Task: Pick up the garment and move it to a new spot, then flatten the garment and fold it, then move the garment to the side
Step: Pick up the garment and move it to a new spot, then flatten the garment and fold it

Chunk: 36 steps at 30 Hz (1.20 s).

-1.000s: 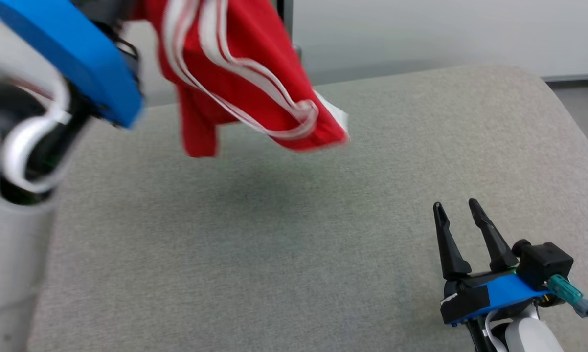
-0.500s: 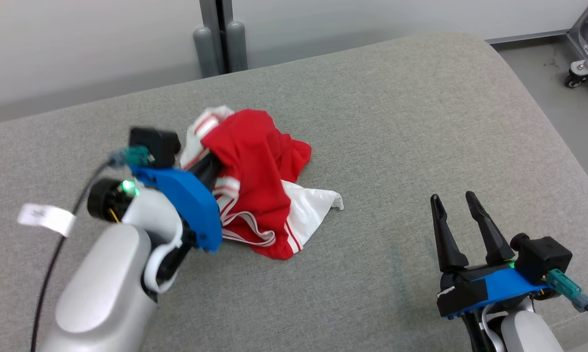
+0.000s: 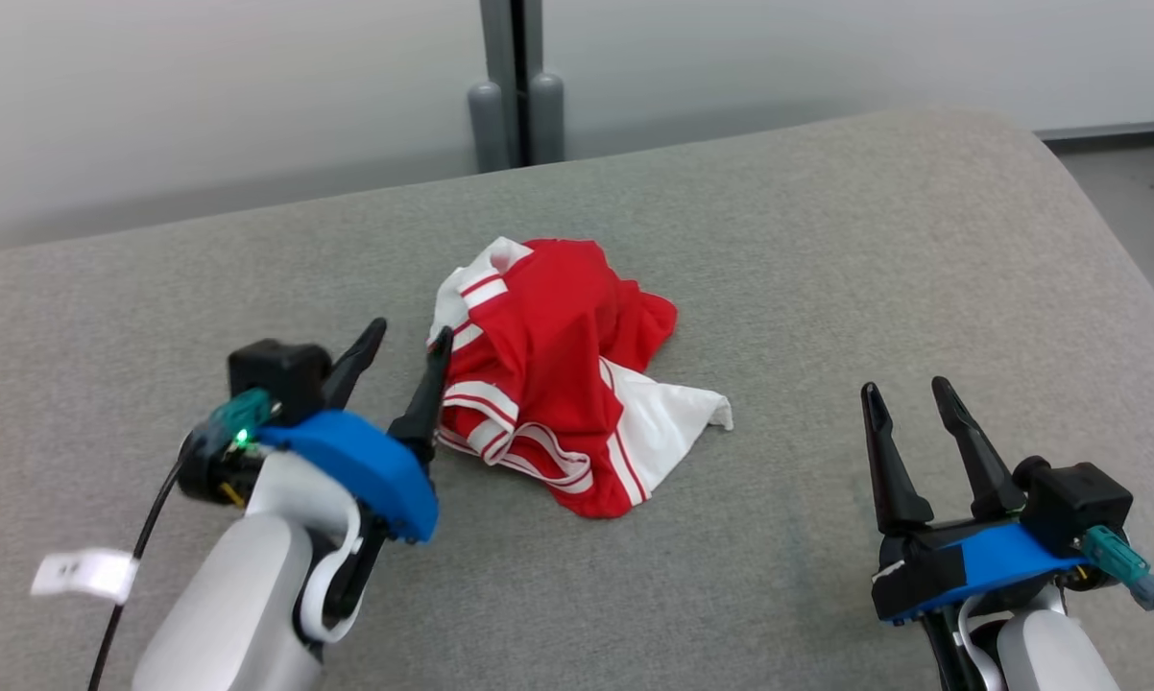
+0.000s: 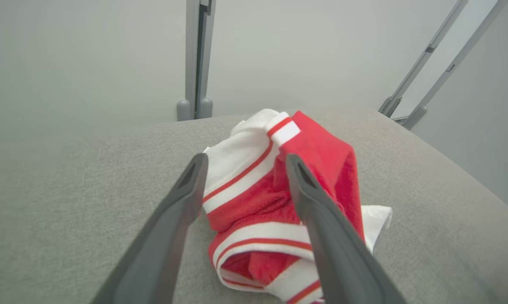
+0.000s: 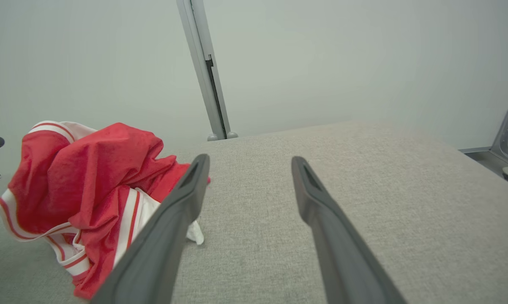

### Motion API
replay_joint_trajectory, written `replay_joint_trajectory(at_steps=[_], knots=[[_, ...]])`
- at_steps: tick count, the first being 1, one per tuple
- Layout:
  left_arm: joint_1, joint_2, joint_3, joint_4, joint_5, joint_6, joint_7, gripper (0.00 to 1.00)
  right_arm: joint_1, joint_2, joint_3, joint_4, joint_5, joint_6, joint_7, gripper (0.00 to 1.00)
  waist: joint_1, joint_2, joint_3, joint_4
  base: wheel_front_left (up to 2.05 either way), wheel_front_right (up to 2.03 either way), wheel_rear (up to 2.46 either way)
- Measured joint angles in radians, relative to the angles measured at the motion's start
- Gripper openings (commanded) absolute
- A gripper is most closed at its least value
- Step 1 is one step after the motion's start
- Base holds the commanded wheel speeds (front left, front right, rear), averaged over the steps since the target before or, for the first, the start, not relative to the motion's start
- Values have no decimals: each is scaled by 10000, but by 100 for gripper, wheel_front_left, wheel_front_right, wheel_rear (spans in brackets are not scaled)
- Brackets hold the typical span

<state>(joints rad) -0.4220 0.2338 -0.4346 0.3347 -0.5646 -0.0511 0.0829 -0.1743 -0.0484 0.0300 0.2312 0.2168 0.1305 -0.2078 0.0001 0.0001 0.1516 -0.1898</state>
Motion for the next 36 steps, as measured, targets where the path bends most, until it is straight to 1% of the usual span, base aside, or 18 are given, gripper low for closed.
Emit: replay_joint_trajectory(at_steps=[3,9,11,14,17,21,28,36], knots=[[660,211,244,-408,31,161,-825,100,100,2,-29,-67,-196,0,146,100,0,0,-134,248,0,0,0],[2093,389,945,-1089,109,794,-2594,100,297,4,-69,-196,-487,0,462,100,-1,0,-402,661,0,0,0],[2556,495,1016,-1256,362,1022,-2953,100,401,4,-104,-190,-491,0,546,100,0,0,-506,779,0,0,0],[3197,493,1239,-1475,510,1352,-3243,100,489,4,-136,-155,-537,0,633,100,-1,0,-673,944,0,0,0],[3751,479,1396,-1678,708,1532,-3377,100,682,2,-236,-8,-598,0,742,100,-1,0,-834,1117,0,0,0],[4264,324,1624,-1904,899,1666,-3432,100,865,4,-397,96,-723,0,830,100,-1,0,-984,1337,0,0,0],[4618,121,1856,-2090,1085,1643,-3446,100,1014,4,-529,138,-784,0,936,100,-1,0,-1038,1503,0,0,0],[4622,42,1912,-2105,1170,1557,-3446,100,1005,4,-472,155,-698,0,936,100,-1,0,-1008,1480,0,0,0]])
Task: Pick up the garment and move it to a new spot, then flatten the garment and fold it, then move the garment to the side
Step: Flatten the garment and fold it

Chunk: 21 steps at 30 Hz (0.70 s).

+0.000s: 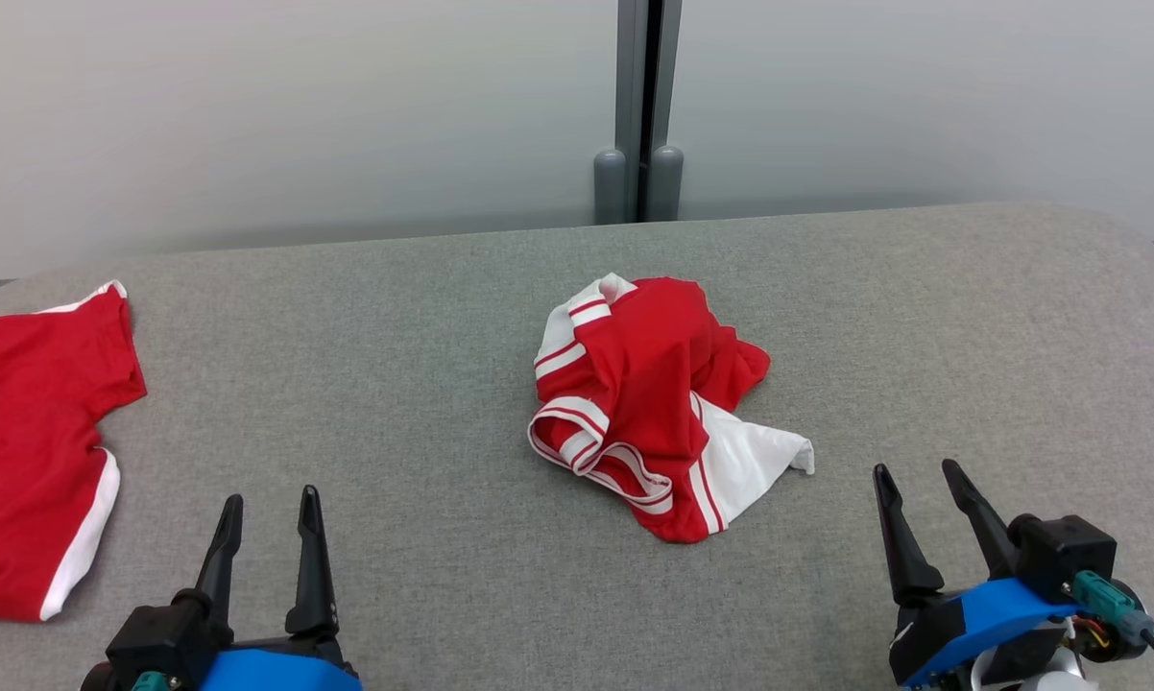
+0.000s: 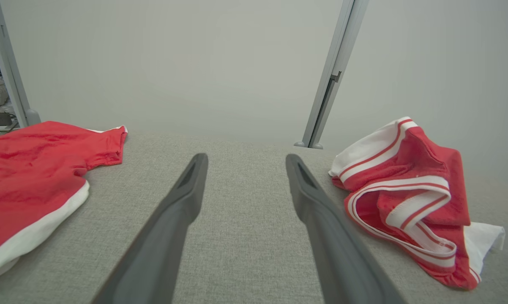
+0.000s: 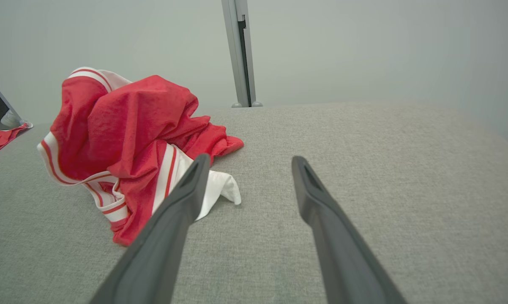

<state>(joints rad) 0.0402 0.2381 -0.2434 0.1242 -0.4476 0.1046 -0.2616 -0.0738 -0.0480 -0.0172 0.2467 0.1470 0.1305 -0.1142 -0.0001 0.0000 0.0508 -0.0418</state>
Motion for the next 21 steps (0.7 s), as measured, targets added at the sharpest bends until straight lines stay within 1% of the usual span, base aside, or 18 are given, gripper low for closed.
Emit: replay_joint_trajectory(at_steps=[9,13,15,17,21], knots=[[-39,-2,-10,-94,-2,-46,35,100,-26,0,100,82,71,0,-75,100,0,0,83,-101,0,0,0],[-731,138,-261,-393,132,-205,456,100,-69,0,194,59,109,0,-102,100,0,0,223,-175,0,0,0],[-1179,213,-487,-535,274,-391,779,100,-150,0,247,50,130,0,-105,100,0,0,321,-240,0,0,0],[-1685,242,-846,-552,332,-706,1166,100,-252,-2,290,23,132,0,-119,100,1,0,427,-298,0,0,0],[-2571,25,-1626,-242,309,-1323,2182,100,-309,2,397,31,194,0,-203,100,1,0,655,-481,0,0,0]])
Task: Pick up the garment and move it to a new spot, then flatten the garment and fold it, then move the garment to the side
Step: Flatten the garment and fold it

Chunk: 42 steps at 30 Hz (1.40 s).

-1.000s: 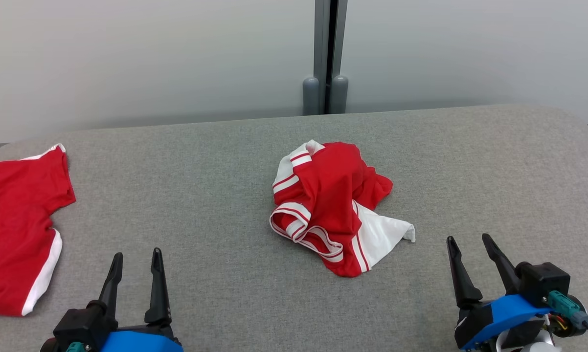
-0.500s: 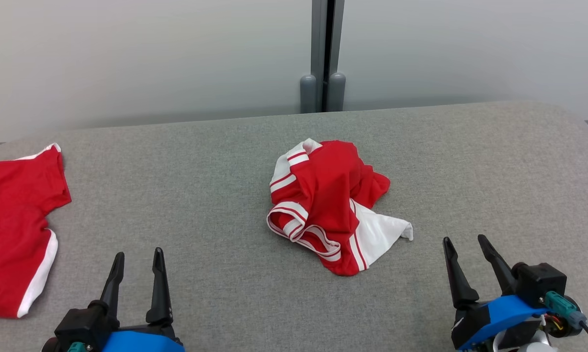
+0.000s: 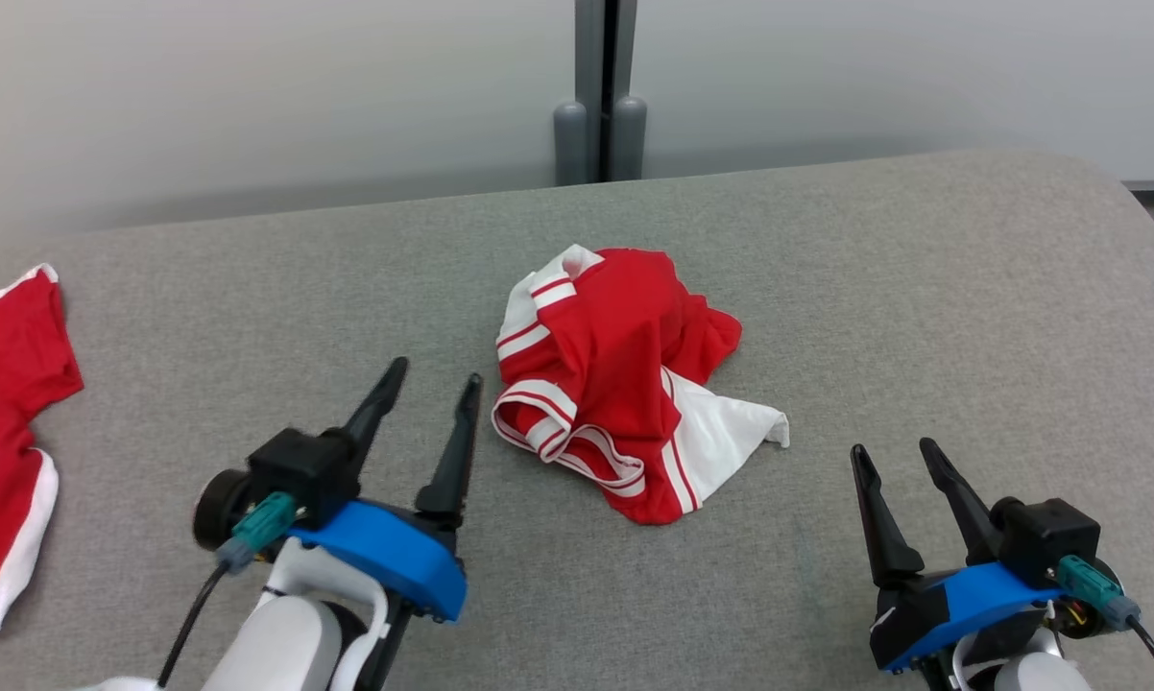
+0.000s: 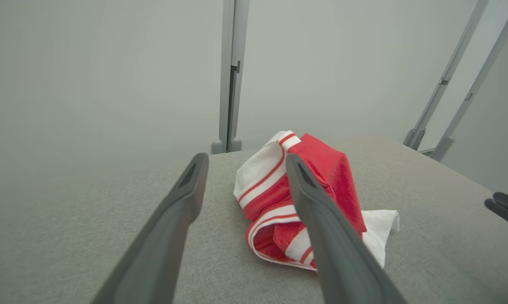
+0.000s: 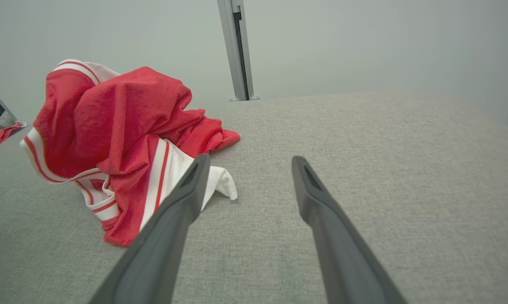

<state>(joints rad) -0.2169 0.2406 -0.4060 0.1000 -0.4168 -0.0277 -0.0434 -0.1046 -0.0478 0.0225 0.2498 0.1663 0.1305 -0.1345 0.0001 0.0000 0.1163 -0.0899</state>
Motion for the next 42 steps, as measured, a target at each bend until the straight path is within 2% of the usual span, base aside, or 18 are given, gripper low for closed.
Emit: replay_joint_trajectory(at_steps=[3,7,13,14,15,22,28,32,35,36,42], knots=[[-504,-272,-562,422,-94,-297,792,100,-121,-4,111,27,48,0,-54,100,0,0,192,-209,0,0,0],[-1020,-602,-1009,1001,-150,-464,1409,100,-206,-2,320,132,167,0,-180,100,0,0,447,-545,0,0,0],[-1275,-667,-895,2040,-115,182,2050,100,-477,-2,577,326,399,0,-385,100,1,0,689,-1097,0,0,0],[-1314,-671,-823,2077,-104,313,1962,87,-502,-2,583,357,431,0,-431,100,0,0,712,-1172,0,0,0],[-1373,-671,-731,2090,-100,370,1833,0,-524,-4,589,397,456,0,-445,100,1,0,724,-1230,0,0,0],[-1606,-541,-249,1994,-303,431,1049,0,-551,-2,545,650,476,0,-552,100,1,0,541,-1343,0,0,0],[-2661,-625,-476,1020,-207,-146,675,0,-543,-2,359,740,468,0,-568,100,0,0,183,-1221,0,0,0],[-3624,-1264,-997,642,-370,-558,773,0,-511,-2,259,723,416,0,-533,100,0,0,-9,-1129,0,0,0],[-4267,-1593,-1204,692,-819,-725,740,0,-467,-4,174,700,368,0,-518,100,0,0,-81,-1052,0,0,0],[-5047,-1783,-1398,934,-1315,-821,677,0,-440,-2,211,673,364,0,-468,100,-1,0,-88,-1082,0,0,0],[-7132,-1891,-2013,1233,-3429,-961,-117,0,-440,0,495,531,380,0,-368,100,-1,0,41,-1467,0,0,0]])
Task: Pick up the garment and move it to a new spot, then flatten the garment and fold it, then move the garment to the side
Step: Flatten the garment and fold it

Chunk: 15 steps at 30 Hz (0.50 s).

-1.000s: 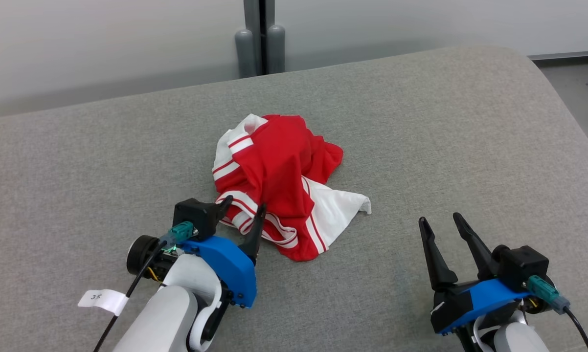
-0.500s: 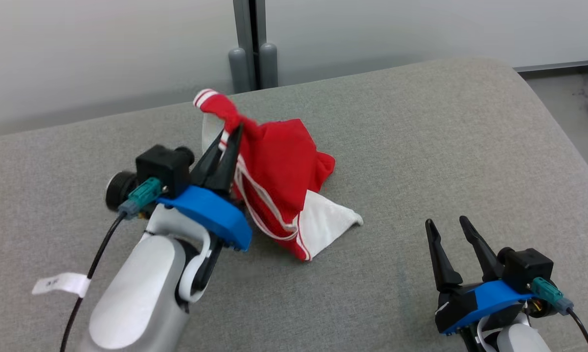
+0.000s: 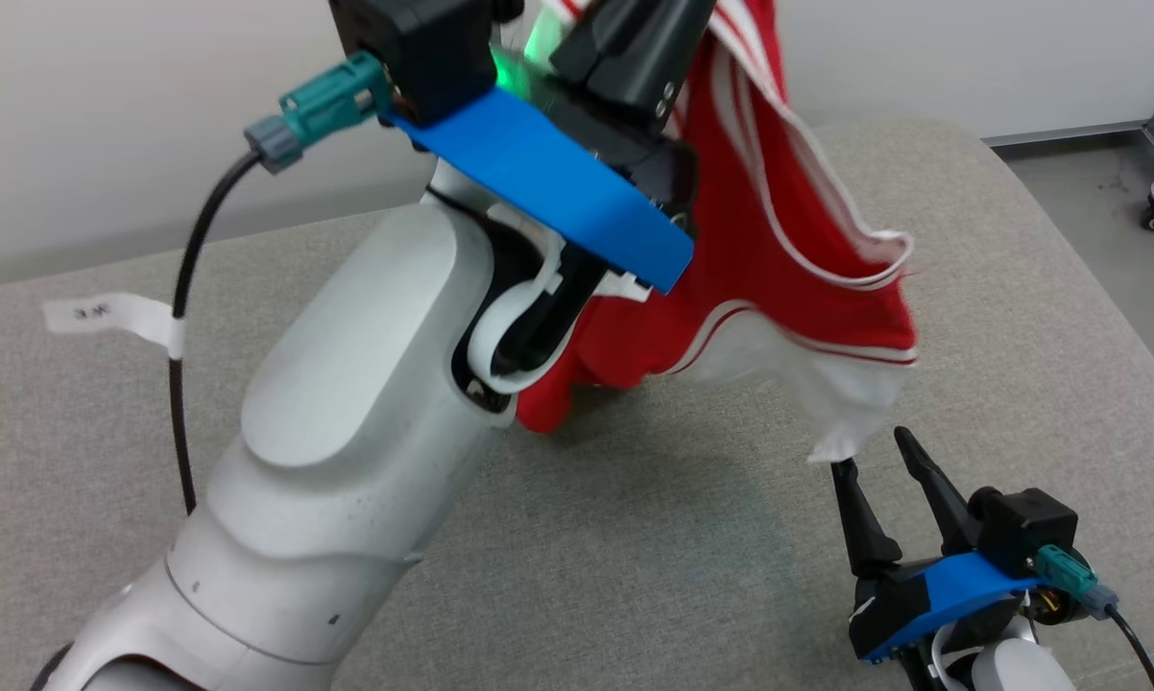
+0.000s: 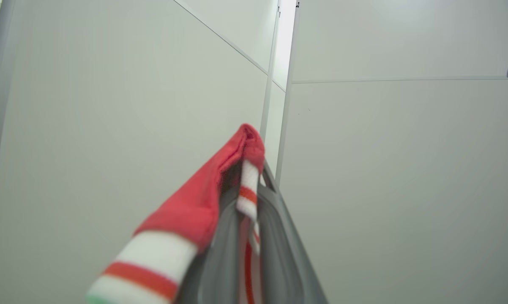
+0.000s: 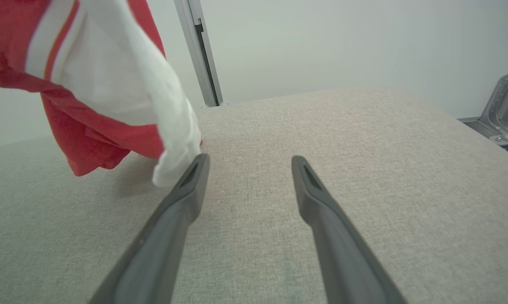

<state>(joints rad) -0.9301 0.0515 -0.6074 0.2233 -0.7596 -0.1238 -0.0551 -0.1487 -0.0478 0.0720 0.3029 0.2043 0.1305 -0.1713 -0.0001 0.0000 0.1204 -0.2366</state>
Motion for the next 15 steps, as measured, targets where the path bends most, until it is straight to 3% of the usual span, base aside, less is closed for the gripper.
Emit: replay_joint_trajectory(at_steps=[5,8,11,15], knots=[[-1122,-12,-357,-88,-1473,6,-1045,0,2,-4,-61,-15,40,0,-56,100,0,0,243,-69,0,0,0],[-1184,21,-523,374,-1532,65,-1218,0,-4,-6,-159,-35,98,0,-90,100,0,0,416,30,0,0,0],[-660,552,-608,1058,-1271,245,-1227,0,-15,-8,-192,-52,115,-2,-123,100,0,0,597,220,0,0,0],[726,1680,-692,2148,-1060,759,-1127,0,-135,-4,-178,-92,134,0,-155,100,2,0,866,471,0,0,0]])
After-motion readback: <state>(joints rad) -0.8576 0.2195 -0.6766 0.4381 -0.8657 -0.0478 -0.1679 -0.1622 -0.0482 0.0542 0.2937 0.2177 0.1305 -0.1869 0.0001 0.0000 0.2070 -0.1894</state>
